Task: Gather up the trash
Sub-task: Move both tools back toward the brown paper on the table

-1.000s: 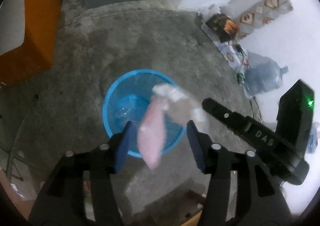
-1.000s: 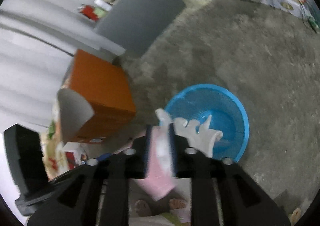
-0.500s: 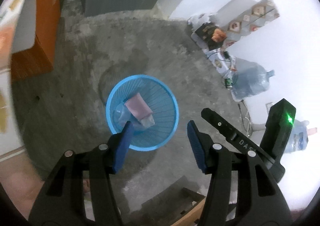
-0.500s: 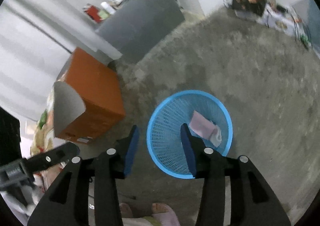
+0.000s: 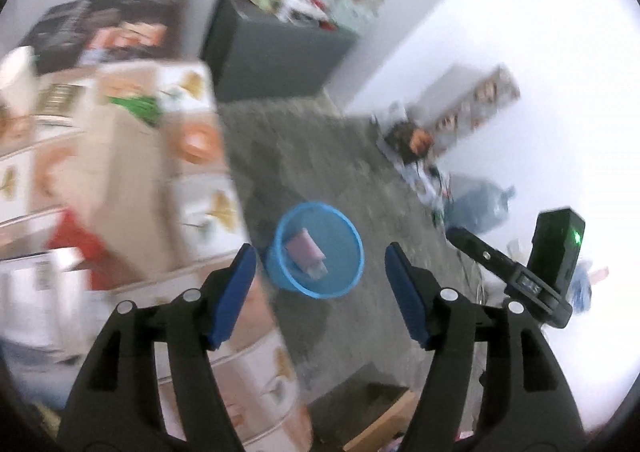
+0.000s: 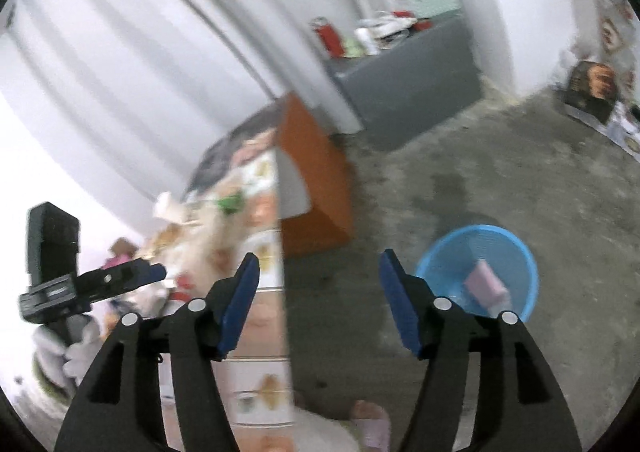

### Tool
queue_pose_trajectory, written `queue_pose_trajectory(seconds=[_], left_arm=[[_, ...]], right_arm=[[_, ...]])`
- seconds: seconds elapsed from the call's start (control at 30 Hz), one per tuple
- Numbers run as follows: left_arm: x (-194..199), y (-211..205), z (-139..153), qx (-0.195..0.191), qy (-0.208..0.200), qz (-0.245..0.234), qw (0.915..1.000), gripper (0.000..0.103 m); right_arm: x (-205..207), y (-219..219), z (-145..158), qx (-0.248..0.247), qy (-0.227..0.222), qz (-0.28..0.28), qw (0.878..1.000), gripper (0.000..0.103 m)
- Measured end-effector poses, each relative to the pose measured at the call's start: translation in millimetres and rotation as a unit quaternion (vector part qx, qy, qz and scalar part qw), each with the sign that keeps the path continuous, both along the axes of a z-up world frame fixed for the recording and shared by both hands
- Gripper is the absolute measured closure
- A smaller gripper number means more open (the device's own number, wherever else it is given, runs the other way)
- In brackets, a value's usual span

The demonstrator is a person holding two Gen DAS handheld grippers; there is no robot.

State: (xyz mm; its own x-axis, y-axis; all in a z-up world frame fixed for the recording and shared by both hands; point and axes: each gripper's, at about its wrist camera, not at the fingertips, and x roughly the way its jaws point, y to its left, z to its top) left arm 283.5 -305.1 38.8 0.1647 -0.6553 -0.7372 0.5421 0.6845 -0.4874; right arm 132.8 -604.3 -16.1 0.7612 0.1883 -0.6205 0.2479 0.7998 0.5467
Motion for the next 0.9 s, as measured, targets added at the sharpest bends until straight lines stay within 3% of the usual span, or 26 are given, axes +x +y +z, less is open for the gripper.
queue_pose_trajectory(seconds=[0.17,0.27,0.43,0.6,0.77,0.87,0.9], left_arm=[[20.1,86.4,24.8,-0.031,-0.014,0.079,0.9963,0.039],[27.7,113.3,27.7,-0.032,-0.025,0.110,0.9931,0.038],[43.8,134.8,10.2,-0.042,-0.006,0.139,0.9894,0.038],[63.4,150.3,-15.1,-0.030,0.017,0.158,0.9868,0.038],[75.5,157.3,-30.7,-0.020,0.024,0.164,0.9861,0.038],[80.5,160.7,-37.9,-0.014,0.029,0.164,0.9860,0.038],[81.9,161.8,-39.9,-0.013,0.029,0.165,0.9858,0.038]], right_arm=[[34.7,45.0,18.8,0.017,0.000,0.045,0.999,0.041],[61.6,73.5,17.7,0.032,0.010,0.064,0.997,0.041],[119.9,125.1,-3.2,0.054,0.045,0.090,0.993,0.041],[178.2,169.7,-36.0,0.037,0.090,0.106,0.990,0.041],[219.7,192.7,-66.4,-0.007,0.130,0.106,0.986,0.051],[231.3,197.8,-78.6,-0.022,0.145,0.104,0.984,0.062],[233.5,198.9,-81.9,-0.022,0.147,0.107,0.983,0.070]])
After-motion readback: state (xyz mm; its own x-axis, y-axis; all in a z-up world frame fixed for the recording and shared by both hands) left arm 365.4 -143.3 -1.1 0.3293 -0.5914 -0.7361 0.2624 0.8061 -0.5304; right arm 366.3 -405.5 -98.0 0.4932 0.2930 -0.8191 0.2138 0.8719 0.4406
